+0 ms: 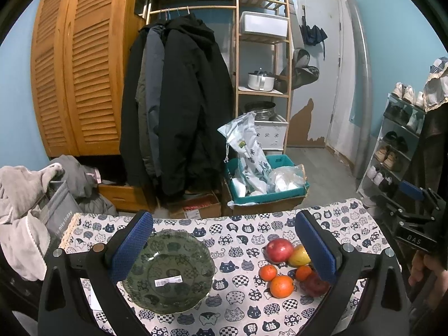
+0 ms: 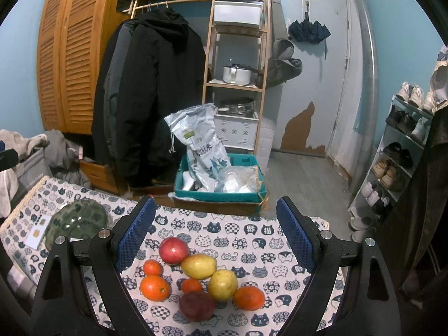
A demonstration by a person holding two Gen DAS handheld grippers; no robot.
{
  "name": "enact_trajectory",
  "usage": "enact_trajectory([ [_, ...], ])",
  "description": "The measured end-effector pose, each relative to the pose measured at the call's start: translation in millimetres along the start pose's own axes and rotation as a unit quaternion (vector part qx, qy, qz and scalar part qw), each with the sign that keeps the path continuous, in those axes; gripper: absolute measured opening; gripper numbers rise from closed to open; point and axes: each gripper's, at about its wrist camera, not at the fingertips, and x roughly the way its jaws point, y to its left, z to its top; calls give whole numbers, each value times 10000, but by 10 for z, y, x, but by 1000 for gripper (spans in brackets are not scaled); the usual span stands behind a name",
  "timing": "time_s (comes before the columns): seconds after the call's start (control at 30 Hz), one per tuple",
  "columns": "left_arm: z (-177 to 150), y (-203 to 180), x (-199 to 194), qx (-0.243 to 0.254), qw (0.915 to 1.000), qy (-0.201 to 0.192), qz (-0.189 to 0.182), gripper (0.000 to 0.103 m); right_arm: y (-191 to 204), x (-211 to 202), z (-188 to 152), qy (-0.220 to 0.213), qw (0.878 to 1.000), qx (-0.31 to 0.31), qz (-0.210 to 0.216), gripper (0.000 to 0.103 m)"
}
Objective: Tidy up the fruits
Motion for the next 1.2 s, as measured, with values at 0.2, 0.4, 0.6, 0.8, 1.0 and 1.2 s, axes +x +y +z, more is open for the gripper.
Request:
enact_trajectory([
  [0.2,-2,1,3,3,10000,-5,24,102,-2,2,3,3,10000,-2,0,87],
  [0.4,-3,21,12,-6,10000,1,29,102,-6,1,7,5,10000,-9,-3,87],
  [0.6,-1,17,13,-4,10000,8,35,102,-10,-11,24,3,10000,-16,-6,87],
  [0.8,-1,18,13,-5,10000,10,33,102,-14,3,9,1,10000,-18,-5,87],
  [1.0,0,20,12,-5,10000,7,30,102,-9,-1,14,1,10000,-25,-6,87],
  [1.2,0,27,16,2,10000,-9,47,102,-2,-2,14,-10,10000,-28,-10,87],
])
